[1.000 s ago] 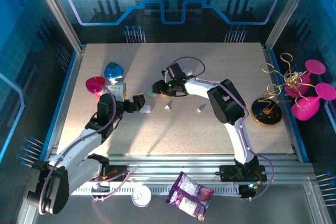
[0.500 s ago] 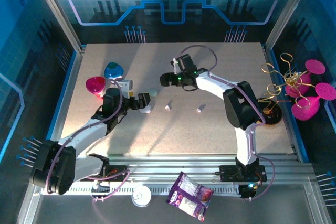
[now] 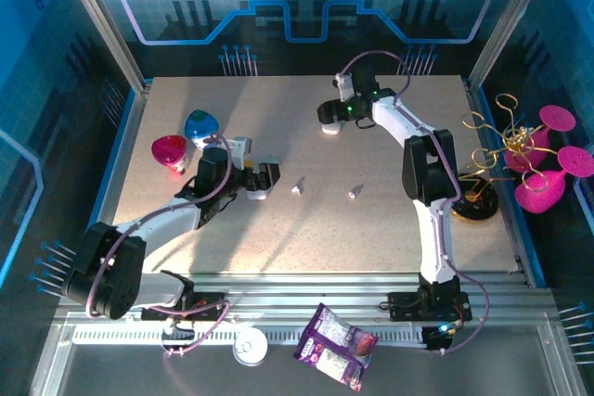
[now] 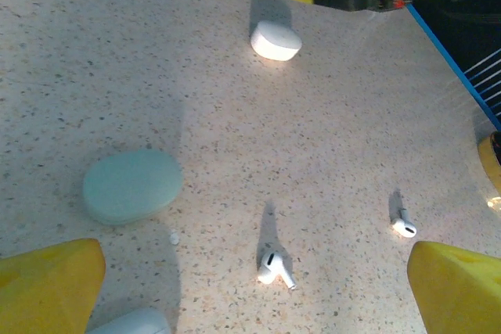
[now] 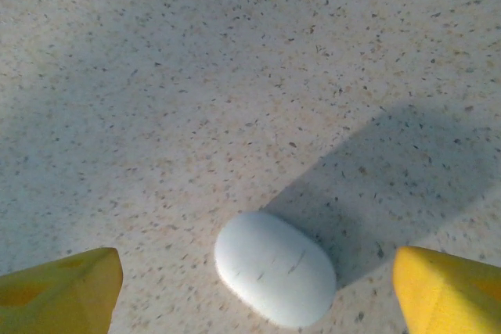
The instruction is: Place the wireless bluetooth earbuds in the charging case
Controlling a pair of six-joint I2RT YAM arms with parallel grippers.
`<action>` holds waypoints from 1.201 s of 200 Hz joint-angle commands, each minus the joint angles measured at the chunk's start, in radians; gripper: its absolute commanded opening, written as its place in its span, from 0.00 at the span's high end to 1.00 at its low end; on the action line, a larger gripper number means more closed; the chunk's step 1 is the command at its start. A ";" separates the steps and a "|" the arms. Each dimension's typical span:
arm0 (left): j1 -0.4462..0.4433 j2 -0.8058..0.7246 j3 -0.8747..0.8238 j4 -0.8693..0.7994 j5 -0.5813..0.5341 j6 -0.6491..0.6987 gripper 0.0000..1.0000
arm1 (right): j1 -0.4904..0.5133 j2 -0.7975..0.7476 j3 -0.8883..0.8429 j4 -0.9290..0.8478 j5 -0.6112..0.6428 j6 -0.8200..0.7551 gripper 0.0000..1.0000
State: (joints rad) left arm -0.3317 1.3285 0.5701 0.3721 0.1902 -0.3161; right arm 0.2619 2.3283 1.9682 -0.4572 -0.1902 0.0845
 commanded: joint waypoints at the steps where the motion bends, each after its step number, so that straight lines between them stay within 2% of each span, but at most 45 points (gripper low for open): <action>1: -0.015 0.021 0.043 0.012 0.027 -0.009 0.01 | 0.003 0.096 0.118 -0.135 -0.087 -0.047 0.10; 40: -0.029 0.038 0.058 0.012 0.032 -0.014 0.01 | 0.003 0.209 0.254 -0.195 -0.153 -0.036 0.10; 64: -0.030 0.034 0.059 0.007 0.035 -0.015 0.01 | 0.005 0.229 0.271 -0.221 -0.174 -0.041 0.11; 134: -0.031 0.038 0.056 0.018 0.037 -0.015 0.01 | 0.025 0.115 0.105 -0.181 -0.143 -0.057 0.24; 161: -0.031 0.034 0.058 0.013 0.023 -0.021 0.01 | 0.030 0.096 0.078 -0.176 -0.112 -0.057 0.34; 186: -0.030 0.032 0.056 0.011 0.017 -0.021 0.01 | 0.036 0.082 0.069 -0.179 -0.081 -0.062 0.39; 240: -0.019 0.024 0.053 -0.062 -0.034 -0.023 0.01 | 0.044 0.026 -0.004 -0.131 -0.021 -0.064 0.35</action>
State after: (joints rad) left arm -0.3565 1.3590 0.6025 0.3641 0.1959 -0.3164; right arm 0.2935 2.4268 2.0079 -0.5972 -0.2531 0.0250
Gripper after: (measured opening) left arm 0.994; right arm 0.648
